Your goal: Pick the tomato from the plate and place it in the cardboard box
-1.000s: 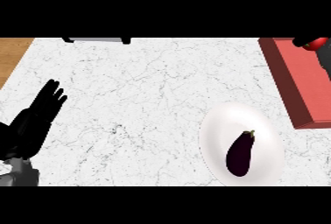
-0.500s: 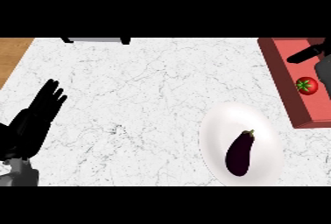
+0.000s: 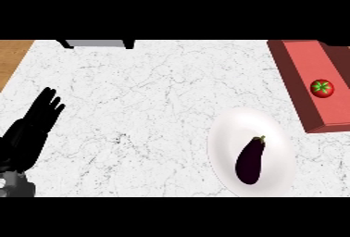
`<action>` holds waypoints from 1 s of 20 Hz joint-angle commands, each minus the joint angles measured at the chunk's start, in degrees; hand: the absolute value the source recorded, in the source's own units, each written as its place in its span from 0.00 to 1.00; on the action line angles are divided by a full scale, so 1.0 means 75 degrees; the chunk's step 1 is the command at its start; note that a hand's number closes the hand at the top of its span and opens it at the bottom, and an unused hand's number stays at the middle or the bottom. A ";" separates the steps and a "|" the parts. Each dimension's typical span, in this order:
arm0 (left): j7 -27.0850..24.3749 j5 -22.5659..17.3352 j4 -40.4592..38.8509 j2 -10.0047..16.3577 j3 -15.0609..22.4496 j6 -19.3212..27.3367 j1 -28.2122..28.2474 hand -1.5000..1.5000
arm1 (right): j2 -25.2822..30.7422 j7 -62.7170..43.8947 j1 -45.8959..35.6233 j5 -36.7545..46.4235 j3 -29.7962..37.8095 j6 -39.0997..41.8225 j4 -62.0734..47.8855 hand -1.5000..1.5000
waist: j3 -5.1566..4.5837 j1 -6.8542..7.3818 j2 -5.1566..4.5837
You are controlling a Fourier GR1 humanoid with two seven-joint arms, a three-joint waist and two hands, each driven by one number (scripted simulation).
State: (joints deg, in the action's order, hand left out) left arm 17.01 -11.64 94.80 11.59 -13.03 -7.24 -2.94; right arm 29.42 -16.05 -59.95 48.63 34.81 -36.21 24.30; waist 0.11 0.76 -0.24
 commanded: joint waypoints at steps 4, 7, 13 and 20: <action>0.0479 -0.0055 0.0561 -0.0082 0.0070 0.0127 0.0252 0.50 | 0.0339 0.0513 0.0864 -0.1214 0.0535 0.0340 0.1297 0.00 | -0.0013 -0.0144 0.0074; 0.0162 -0.0006 0.0445 -0.0019 0.0011 -0.0032 0.0346 0.50 | 0.0462 0.0492 0.1299 -0.1748 0.0691 0.0749 0.1992 0.00 | -0.0015 -0.0151 0.0071; -0.0051 -0.0009 -0.0376 0.0049 -0.0219 0.0071 -0.0300 0.50 | 0.0057 0.0401 0.3137 -0.2507 0.0419 0.1974 0.4342 0.00 | -0.0020 -0.0241 0.0072; -0.0172 0.0040 -0.0245 0.0075 -0.0199 -0.0114 -0.0045 0.50 | 0.0124 -0.0193 0.4527 -0.3151 0.0283 0.2430 0.6157 0.00 | -0.0017 -0.0130 0.0045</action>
